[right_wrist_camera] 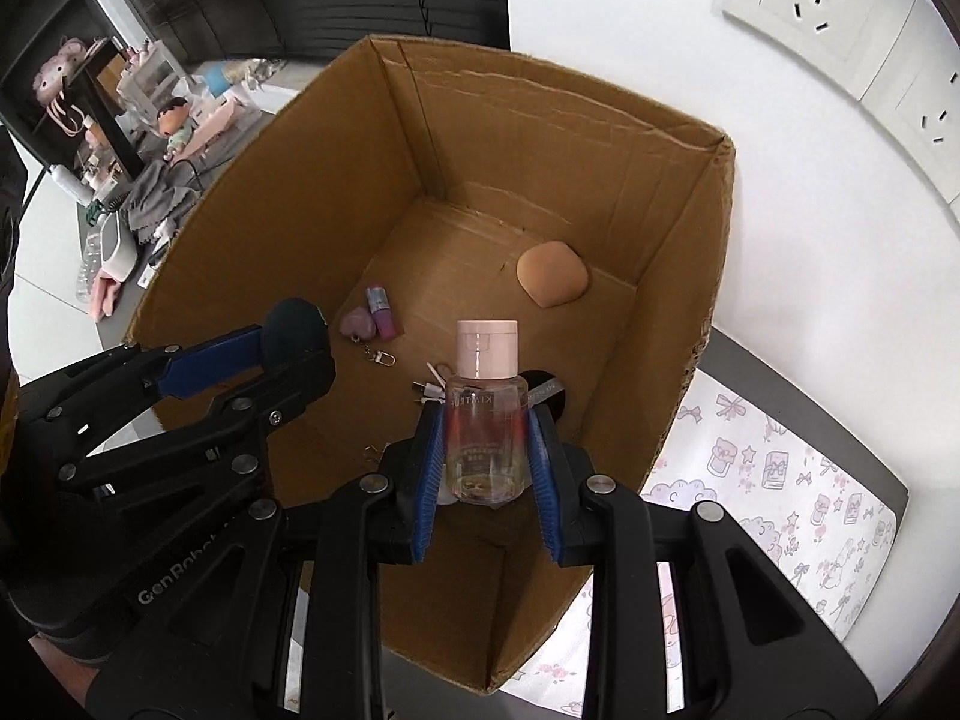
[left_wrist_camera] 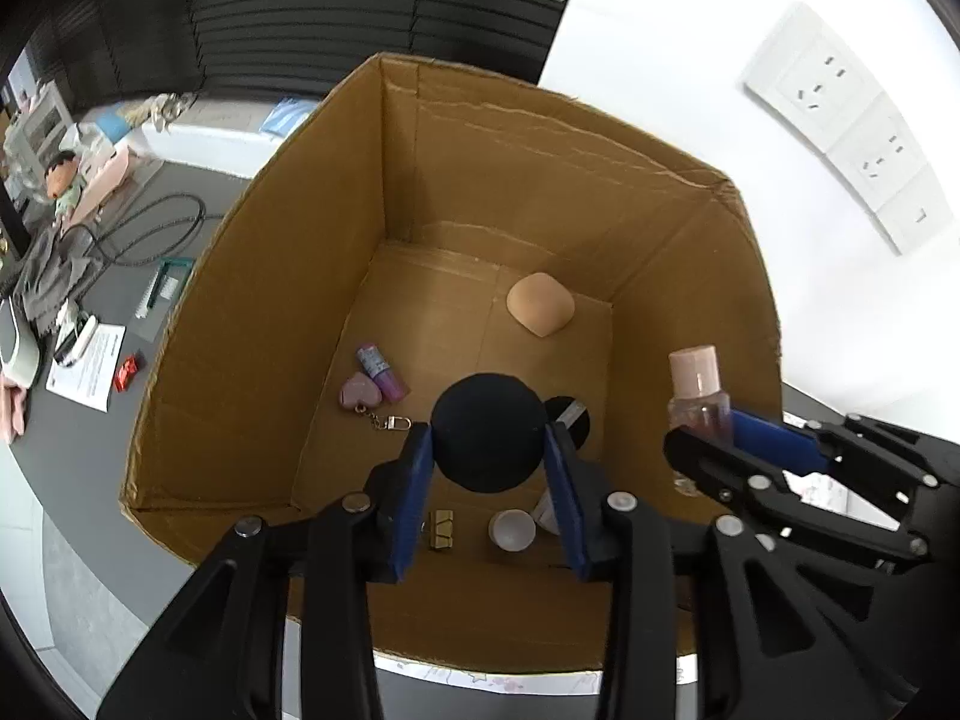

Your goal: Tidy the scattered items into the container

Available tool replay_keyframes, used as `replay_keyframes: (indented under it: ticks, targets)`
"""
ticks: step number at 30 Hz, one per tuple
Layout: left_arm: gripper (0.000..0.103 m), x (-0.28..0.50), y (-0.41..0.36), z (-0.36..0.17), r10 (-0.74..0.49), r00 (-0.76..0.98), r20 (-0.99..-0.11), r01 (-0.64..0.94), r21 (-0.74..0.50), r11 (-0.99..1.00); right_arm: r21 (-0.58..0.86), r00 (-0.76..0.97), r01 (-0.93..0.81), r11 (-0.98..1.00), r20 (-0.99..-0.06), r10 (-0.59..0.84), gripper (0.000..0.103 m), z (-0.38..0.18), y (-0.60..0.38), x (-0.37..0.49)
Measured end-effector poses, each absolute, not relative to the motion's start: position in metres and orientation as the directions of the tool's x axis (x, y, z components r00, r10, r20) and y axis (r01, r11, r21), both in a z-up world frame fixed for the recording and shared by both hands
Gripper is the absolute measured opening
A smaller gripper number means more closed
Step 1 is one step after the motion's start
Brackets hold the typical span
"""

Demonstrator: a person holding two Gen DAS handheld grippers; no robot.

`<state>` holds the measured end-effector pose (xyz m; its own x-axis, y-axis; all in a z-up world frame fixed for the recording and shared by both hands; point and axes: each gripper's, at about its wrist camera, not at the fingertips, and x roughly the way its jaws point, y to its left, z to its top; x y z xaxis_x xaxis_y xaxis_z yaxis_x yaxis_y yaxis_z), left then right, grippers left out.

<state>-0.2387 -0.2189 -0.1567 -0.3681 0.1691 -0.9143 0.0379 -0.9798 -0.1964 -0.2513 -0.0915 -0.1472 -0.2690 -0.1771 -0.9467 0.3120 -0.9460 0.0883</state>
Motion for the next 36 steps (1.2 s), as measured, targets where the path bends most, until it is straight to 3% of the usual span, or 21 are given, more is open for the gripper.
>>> replay_keyframes:
  ticks: [3,4,6,9,11,13,14,16,36]
  targets:
    - [0.047,-0.239,-0.222,-0.161,0.166,-0.353,-0.921,0.051,-0.196,-0.979,0.083,-0.272,0.311,-0.947,-0.947,-0.172,0.032,-0.147,-0.091,-0.253]
    - [0.05,-0.24,-0.223,-0.162,0.156,-0.348,-0.924,0.061,-0.189,-0.98,0.081,-0.273,0.31,-0.947,-0.947,-0.17,0.037,-0.147,-0.091,-0.253]
    - [0.064,-0.239,-0.227,-0.163,0.142,-0.346,-0.927,0.081,-0.181,-0.98,0.067,-0.273,0.311,-0.948,-0.949,-0.157,0.042,-0.146,-0.091,-0.254]
    - [0.08,-0.236,-0.236,-0.163,0.122,-0.356,-0.927,0.119,-0.174,-0.977,0.044,-0.291,0.303,-0.952,-0.947,-0.137,0.057,-0.143,-0.086,-0.254]
    - [0.088,-0.234,-0.24,-0.162,0.114,-0.366,-0.924,0.131,-0.172,-0.976,0.046,-0.301,0.294,-0.955,-0.944,-0.138,0.073,-0.141,-0.081,-0.255]
    - [0.089,-0.233,-0.242,-0.162,0.084,-0.363,-0.928,0.138,-0.142,-0.98,0.079,-0.294,0.297,-0.952,-0.941,-0.169,0.08,-0.138,-0.078,-0.254]
    - [0.089,-0.232,-0.242,-0.162,0.082,-0.362,-0.929,0.139,-0.141,-0.98,0.076,-0.295,0.299,-0.951,-0.94,-0.168,0.092,-0.136,-0.078,-0.253]
    - [0.089,-0.231,-0.242,-0.162,0.105,-0.359,-0.927,0.133,-0.163,-0.978,0.027,-0.332,0.303,-0.953,-0.934,-0.132,0.103,-0.129,-0.08,-0.251]
    - [0.089,-0.212,-0.206,-0.132,0.084,-0.402,-0.912,0.088,-0.13,-0.988,0.012,-0.402,0.264,-0.964,-0.908,-0.121,0.103,-0.097,-0.055,-0.226]
